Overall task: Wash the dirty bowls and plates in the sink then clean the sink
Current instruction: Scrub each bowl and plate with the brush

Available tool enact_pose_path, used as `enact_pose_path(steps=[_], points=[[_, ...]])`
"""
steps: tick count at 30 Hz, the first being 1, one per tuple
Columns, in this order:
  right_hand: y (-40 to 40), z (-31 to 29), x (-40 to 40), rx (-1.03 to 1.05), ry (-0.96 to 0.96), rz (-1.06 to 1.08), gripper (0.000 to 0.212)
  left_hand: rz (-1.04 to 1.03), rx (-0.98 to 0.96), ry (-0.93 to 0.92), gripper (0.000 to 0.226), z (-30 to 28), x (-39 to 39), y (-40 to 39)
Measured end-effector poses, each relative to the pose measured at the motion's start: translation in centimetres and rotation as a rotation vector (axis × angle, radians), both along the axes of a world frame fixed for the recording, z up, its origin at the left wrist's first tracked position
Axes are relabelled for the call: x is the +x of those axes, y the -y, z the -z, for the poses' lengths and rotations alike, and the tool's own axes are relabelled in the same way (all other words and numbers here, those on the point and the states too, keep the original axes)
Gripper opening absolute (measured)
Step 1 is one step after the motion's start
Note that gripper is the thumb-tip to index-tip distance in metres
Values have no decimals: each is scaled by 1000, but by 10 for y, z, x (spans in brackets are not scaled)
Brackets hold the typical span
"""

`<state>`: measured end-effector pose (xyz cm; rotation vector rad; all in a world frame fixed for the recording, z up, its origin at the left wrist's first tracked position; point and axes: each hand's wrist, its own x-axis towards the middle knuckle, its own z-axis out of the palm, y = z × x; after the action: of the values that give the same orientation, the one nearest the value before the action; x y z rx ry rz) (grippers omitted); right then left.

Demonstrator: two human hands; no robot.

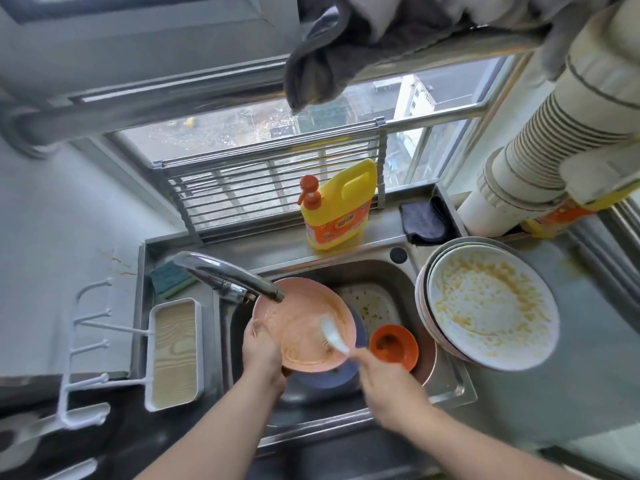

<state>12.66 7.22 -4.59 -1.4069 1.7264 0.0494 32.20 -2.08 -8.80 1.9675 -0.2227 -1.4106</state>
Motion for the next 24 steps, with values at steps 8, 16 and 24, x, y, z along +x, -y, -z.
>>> enact_pose_path(steps=[8, 16, 24], points=[[65, 4, -5, 37, -72, 58, 45, 213, -7, 25, 32, -4, -30, -16], [18, -15, 27, 32, 205, -94, 37, -63, 101, -52, 45, -10, -13, 18], [78, -19, 32, 13, 93, 123, 39, 209, 16, 230, 38, -33, -35, -7]])
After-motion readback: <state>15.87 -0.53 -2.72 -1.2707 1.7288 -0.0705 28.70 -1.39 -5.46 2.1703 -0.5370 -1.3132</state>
